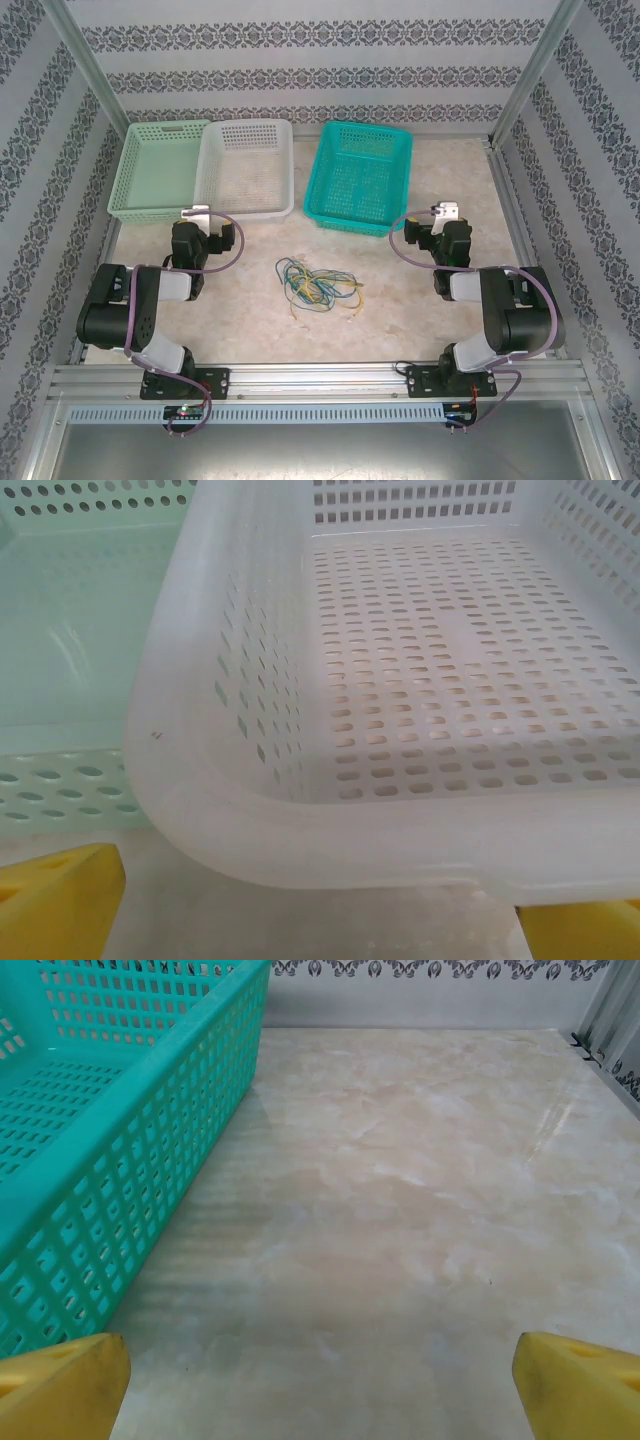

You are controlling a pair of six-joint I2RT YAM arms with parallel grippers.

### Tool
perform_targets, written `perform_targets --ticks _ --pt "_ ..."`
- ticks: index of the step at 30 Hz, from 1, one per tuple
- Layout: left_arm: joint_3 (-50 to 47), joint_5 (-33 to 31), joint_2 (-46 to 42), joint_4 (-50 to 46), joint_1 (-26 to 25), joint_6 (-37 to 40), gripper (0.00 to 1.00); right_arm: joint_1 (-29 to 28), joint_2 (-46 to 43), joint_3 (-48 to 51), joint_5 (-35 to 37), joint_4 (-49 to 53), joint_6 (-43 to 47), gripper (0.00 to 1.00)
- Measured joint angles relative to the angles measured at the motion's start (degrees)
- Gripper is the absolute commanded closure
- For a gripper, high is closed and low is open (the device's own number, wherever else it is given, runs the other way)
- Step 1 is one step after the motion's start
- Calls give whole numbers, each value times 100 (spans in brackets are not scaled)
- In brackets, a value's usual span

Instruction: Untangle the cables

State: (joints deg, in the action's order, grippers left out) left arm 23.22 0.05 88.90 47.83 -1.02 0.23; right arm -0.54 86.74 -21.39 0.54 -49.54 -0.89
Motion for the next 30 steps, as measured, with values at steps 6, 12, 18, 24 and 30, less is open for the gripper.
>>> perform_targets --ticks 6,12,18,24,30 --pt "0 39 0 -26 2 0 1 0 0 0 0 0 0 2" --pt "0 44 0 -33 7 0 1 4 0 0 -7 0 -4 2" --pt "0 46 0 -39 7 0 0 7 0 0 -46 2 -24 2" --pt "0 90 0 -48 28 0 1 7 0 0 -66 2 -26 2" --pt "0 105 0 -48 35 0 0 7 0 0 -66 2 -26 2"
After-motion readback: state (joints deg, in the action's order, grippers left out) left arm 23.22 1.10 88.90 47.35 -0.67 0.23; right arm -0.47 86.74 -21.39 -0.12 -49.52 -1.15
